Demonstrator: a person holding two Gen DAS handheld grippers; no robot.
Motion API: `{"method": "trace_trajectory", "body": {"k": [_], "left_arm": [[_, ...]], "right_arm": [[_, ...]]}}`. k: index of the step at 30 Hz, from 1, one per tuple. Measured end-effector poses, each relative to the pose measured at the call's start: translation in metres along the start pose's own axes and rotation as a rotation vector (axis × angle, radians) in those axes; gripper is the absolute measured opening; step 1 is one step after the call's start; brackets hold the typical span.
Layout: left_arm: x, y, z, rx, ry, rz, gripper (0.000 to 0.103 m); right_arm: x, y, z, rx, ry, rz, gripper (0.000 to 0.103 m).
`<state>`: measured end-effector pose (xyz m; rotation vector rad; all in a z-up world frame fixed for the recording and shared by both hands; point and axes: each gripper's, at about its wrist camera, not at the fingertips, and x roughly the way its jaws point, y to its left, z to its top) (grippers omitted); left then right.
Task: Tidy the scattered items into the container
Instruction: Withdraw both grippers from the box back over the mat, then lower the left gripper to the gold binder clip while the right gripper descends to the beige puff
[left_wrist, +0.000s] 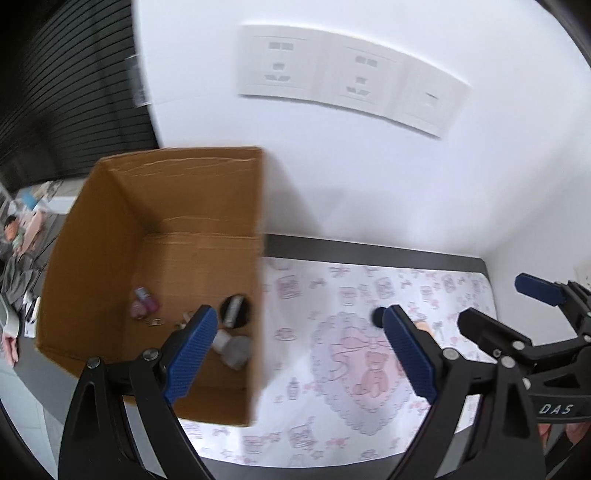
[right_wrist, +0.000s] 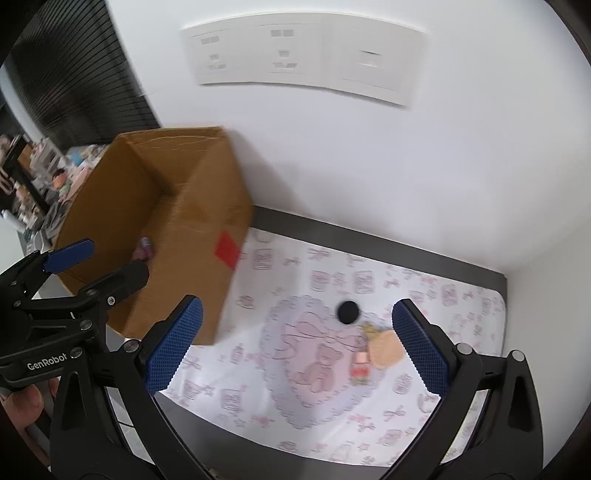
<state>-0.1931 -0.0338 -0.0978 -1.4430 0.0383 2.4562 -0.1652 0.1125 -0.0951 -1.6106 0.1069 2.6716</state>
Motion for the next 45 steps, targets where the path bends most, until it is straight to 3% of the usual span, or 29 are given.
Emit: {"method": "trace_trajectory", "body": {"k": [11, 21, 28, 41, 45], "left_arm": [[0.038, -0.083, -0.007, 0.098, 0.054, -0.044, 0.091], [0.089, -0.127, -0.016, 0.129, 0.154, -0.044, 0.091], [0.126, -0.144, -0.022, 0.133, 0.232, -0.033, 0.091], [0.2, -0.149, -0.048, 0.088, 0.383, -0.049, 0.09], [0.22, -0.15, -0.051, 0.064, 0.424, -0.073, 0.073]], "right_arm": [[-0.001, -0.093, -0.05, 0.11, 0.014, -0.058, 0.103], [0.027, -0.149, -0.056, 0.158, 0.071, -0.053, 0.103], [0.056, -0.181, -0.062, 0.165, 0.146, -0.027, 0.1], [0.127, -0.202, -0.084, 0.16, 0.309, 0.027, 0.088], [0.147, -0.206, -0.09, 0.156, 0.346, 0.025, 0.085]]}}
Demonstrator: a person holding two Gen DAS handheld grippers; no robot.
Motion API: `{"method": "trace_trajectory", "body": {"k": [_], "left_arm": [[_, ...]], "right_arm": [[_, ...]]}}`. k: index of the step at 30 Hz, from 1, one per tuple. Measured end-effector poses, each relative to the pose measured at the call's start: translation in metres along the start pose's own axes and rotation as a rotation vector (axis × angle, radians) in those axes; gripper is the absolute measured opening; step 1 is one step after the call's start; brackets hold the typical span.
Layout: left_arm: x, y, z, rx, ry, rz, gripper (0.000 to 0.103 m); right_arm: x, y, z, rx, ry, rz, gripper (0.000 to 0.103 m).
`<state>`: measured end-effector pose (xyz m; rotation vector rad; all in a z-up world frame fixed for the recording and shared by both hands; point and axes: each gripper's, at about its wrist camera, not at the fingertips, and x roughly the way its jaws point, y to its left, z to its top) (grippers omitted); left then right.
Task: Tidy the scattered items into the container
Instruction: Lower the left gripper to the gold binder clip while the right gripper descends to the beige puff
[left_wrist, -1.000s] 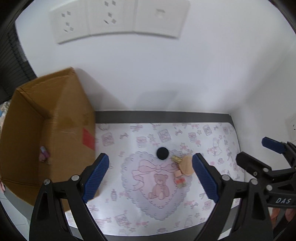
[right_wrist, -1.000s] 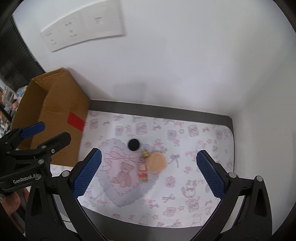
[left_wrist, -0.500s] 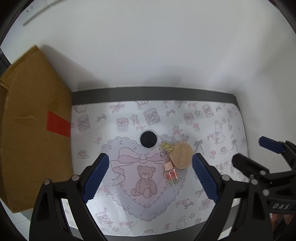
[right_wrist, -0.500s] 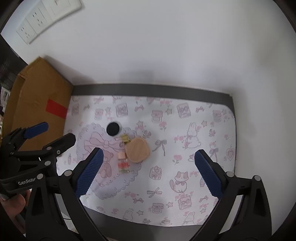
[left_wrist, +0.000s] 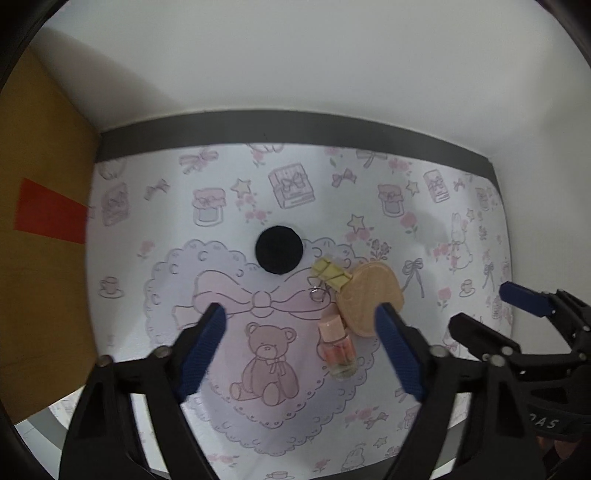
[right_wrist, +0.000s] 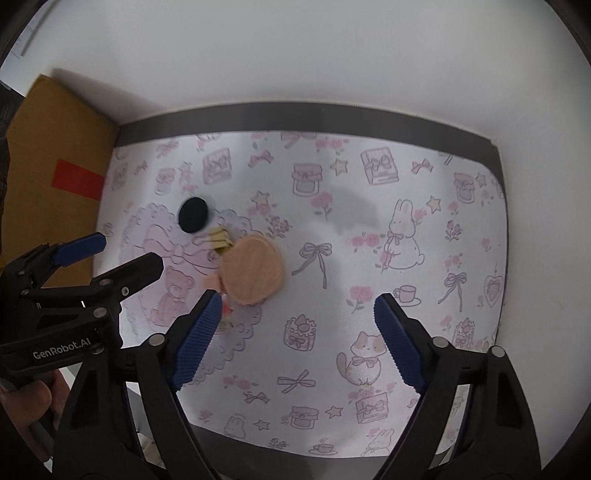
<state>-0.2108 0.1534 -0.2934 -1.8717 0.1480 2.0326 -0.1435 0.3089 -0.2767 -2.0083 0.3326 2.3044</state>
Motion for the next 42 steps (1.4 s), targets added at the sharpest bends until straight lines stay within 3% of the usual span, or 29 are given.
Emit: {"method": "trace_trajectory", "body": {"k": [5, 12, 20, 27, 28, 29, 30, 42], "left_arm": [[0.021, -0.006, 0.005, 0.008, 0.037, -0.027, 0.063], [0.047, -0.008, 0.009, 0.003, 0.084, -0.056, 0.041], [0.058, -0.008, 0.013, -0.009, 0.091, -0.091, 0.028], [0.06, -0.006, 0.021, -0.019, 0.091, -0.123, 0.025], [0.06, -0.006, 0.021, -0.018, 0.09, -0.123, 0.02], [0.059, -0.005, 0.022, -0.02, 0.088, -0.123, 0.005], [0.059, -0.005, 0.023, -0.022, 0.091, -0.128, 0.002], [0.055, 0.005, 0.024, -0.04, 0.079, -0.146, 0.0]], "right_arm": [[0.024, -0.005, 0.004, 0.005, 0.047, -0.002, 0.076], [0.046, 0.0, 0.009, -0.002, 0.087, 0.013, 0.069], [0.071, 0.014, 0.015, -0.02, 0.13, 0.033, 0.064], [0.083, 0.023, 0.021, -0.027, 0.149, 0.037, 0.064], [0.084, 0.024, 0.022, -0.027, 0.151, 0.038, 0.063], [0.085, 0.025, 0.023, -0.028, 0.153, 0.039, 0.061], [0.086, 0.026, 0.023, -0.029, 0.154, 0.04, 0.06], [0.088, 0.034, 0.028, -0.017, 0.15, 0.059, 0.015]]}}
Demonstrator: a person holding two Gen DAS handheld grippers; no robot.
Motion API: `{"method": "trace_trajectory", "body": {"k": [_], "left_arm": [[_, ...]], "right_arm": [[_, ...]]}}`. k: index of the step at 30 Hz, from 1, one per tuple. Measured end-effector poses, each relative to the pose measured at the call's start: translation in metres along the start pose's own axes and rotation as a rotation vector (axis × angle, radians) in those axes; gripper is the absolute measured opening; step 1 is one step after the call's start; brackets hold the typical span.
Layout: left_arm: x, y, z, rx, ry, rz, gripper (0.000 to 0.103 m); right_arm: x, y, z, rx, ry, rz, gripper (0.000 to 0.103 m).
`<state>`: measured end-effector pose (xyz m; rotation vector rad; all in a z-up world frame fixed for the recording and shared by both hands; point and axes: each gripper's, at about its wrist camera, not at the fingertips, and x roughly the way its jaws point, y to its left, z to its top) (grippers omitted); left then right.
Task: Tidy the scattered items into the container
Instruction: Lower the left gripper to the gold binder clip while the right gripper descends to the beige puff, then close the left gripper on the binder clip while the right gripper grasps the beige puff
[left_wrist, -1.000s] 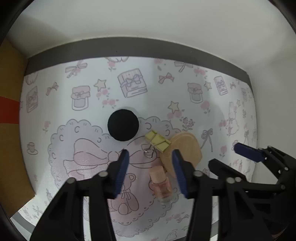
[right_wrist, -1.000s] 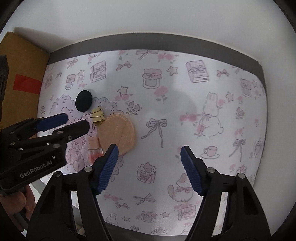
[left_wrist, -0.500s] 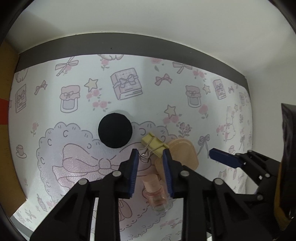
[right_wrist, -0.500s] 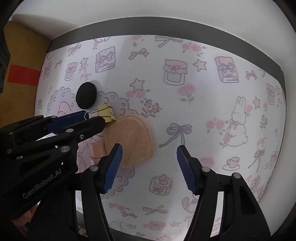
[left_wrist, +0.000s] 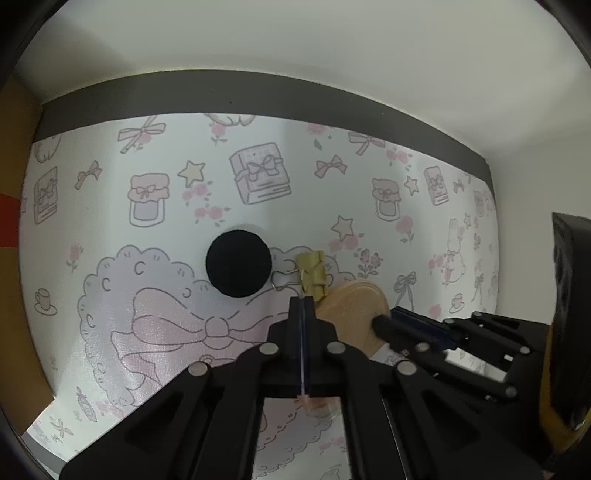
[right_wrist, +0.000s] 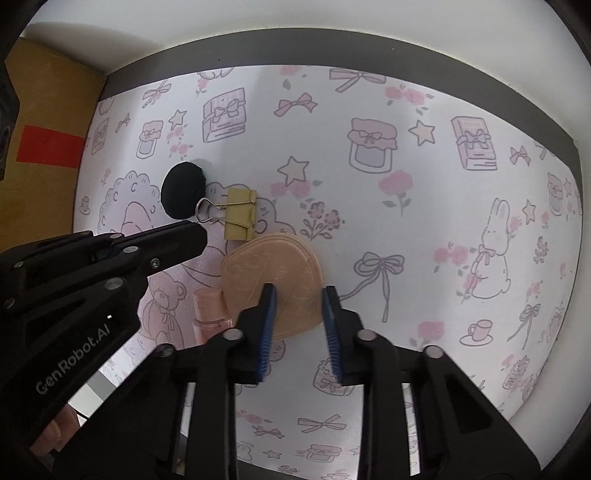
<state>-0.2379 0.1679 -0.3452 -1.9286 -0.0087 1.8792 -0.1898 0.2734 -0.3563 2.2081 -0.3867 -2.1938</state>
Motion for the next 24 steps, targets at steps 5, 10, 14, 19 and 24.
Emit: {"method": "trace_trajectory", "body": {"k": [5, 10, 14, 19, 24], "left_arm": [[-0.002, 0.0, 0.001, 0.001, 0.006, -0.016, 0.002], [-0.002, 0.001, 0.0, -0.018, -0.006, -0.006, 0.019], [0.001, -0.002, 0.005, -0.011, -0.011, -0.008, 0.034], [0.009, -0.003, 0.011, -0.009, 0.004, -0.02, 0.033], [0.014, -0.003, 0.015, -0.014, 0.022, -0.027, 0.011]], "right_arm": [[-0.003, -0.003, 0.0, 0.018, -0.007, -0.001, 0.01], [-0.003, -0.001, -0.007, 0.009, -0.004, -0.009, 0.031], [-0.003, 0.009, -0.002, 0.002, -0.013, -0.023, 0.064], [0.003, 0.01, 0.001, 0.009, 0.0, -0.029, 0.064], [0.012, 0.013, 0.006, 0.011, 0.011, -0.004, 0.069]]}}
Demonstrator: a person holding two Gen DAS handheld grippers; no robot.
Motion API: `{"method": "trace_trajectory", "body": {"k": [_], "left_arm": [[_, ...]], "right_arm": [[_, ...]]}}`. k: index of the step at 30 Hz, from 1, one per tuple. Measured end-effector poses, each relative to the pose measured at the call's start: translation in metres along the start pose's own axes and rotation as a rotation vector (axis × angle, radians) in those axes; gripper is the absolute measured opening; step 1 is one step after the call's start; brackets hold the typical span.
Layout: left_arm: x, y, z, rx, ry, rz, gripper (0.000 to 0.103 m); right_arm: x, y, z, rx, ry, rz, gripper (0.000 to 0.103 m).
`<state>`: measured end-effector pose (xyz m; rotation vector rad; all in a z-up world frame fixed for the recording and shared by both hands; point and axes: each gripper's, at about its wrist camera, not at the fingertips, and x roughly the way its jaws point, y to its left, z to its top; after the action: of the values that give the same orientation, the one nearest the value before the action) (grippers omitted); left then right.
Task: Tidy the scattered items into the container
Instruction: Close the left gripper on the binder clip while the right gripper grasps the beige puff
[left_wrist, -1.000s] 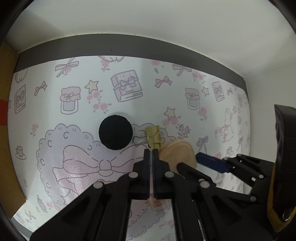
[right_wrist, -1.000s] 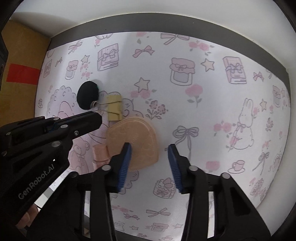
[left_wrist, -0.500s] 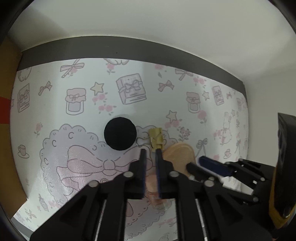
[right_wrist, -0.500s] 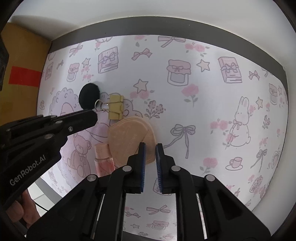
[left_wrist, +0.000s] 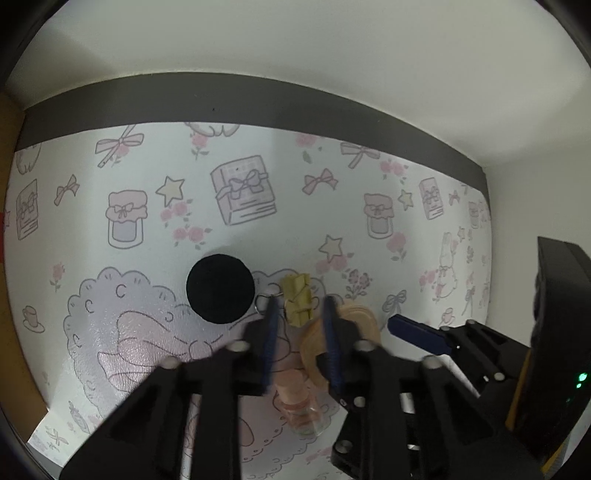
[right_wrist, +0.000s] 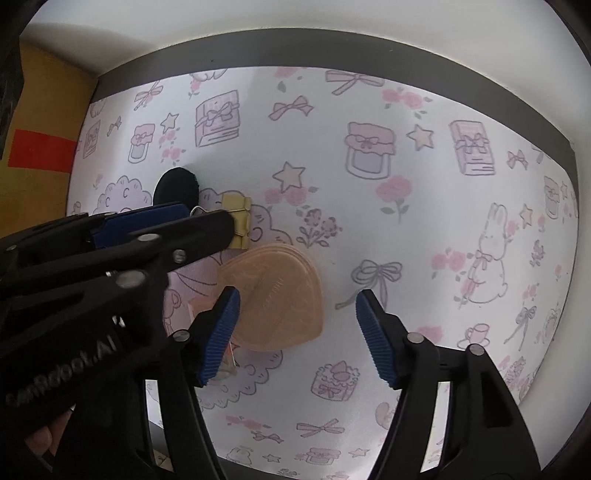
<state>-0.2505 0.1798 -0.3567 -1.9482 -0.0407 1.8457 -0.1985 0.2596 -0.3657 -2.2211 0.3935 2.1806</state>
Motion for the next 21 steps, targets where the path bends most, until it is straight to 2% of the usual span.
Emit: {"method": "trace_trajectory", "body": {"k": [2, 7, 9, 10, 11, 15, 17, 21], "left_arm": [[0.002, 0.002, 0.001, -0.004, 0.007, -0.004, 0.007], [0.0, 0.002, 0.0, -0.001, 0.009, -0.011, 0.006], [-0.002, 0.001, -0.002, 0.005, 0.007, -0.007, 0.004], [-0.003, 0.0, -0.003, 0.007, 0.006, -0.007, 0.003], [-0.005, -0.002, -0.004, 0.012, 0.003, -0.003, 0.002], [-0.012, -0.002, -0.007, 0.017, -0.005, 0.008, 0.001], [-0.017, -0.002, -0.009, 0.019, -0.013, 0.012, 0.001], [-0.032, -0.004, -0.011, 0.028, -0.041, 0.019, 0.001]], "right_arm": [[0.004, 0.0, 0.002, 0.001, 0.008, -0.004, 0.07], [0.009, 0.004, 0.004, -0.009, 0.007, 0.003, 0.072], [0.007, 0.004, 0.005, -0.02, 0.009, -0.012, 0.064], [0.006, 0.003, 0.005, -0.021, 0.005, 0.003, 0.047], [0.005, 0.002, 0.005, -0.012, 0.01, 0.032, 0.041], [0.005, 0.004, 0.004, -0.001, 0.008, 0.051, 0.033], [0.001, 0.004, 0.004, 0.009, 0.001, 0.062, 0.023], [-0.01, 0.003, -0.005, 0.015, -0.02, 0.054, 0.019]]}}
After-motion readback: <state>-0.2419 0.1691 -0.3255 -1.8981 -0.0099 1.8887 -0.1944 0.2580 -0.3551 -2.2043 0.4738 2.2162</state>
